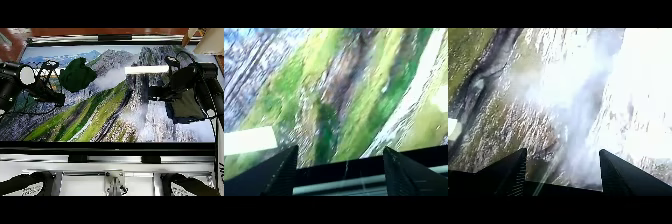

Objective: Fold the shirts.

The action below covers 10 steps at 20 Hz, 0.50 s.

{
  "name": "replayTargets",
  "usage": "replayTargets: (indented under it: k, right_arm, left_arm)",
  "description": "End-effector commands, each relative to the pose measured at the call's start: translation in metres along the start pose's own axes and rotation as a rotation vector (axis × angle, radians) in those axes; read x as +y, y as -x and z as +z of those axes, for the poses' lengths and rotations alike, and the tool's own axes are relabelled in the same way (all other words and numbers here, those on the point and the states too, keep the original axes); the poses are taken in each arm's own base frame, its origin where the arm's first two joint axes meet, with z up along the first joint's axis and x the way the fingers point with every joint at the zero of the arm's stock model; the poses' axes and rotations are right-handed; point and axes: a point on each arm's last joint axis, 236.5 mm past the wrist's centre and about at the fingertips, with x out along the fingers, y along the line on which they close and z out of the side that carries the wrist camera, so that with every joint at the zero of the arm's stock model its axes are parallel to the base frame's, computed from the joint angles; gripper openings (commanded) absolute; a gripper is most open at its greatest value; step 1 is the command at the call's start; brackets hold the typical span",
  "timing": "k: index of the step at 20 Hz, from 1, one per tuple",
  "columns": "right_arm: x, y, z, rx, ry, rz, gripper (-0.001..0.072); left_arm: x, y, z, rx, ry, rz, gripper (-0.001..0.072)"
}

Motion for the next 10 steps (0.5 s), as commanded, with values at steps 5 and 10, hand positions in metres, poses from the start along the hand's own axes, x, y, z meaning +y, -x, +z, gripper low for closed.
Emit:
replayTargets:
  k: [5, 10]
  right_arm:
    - [-0.023, 0.001, 0.010, -0.040, 0.039, -0.099, 0.0573]
    - [-0.016, 0.003, 0.036, -0.152, 0.042, -0.073, 0.0573]
  left_arm:
    - [0.003, -0.008, 0.083, -0.301, 0.090, -0.013, 0.0617]
    - [0.065, -0.079, 0.147, -0.312, 0.201, 0.037, 0.0720]
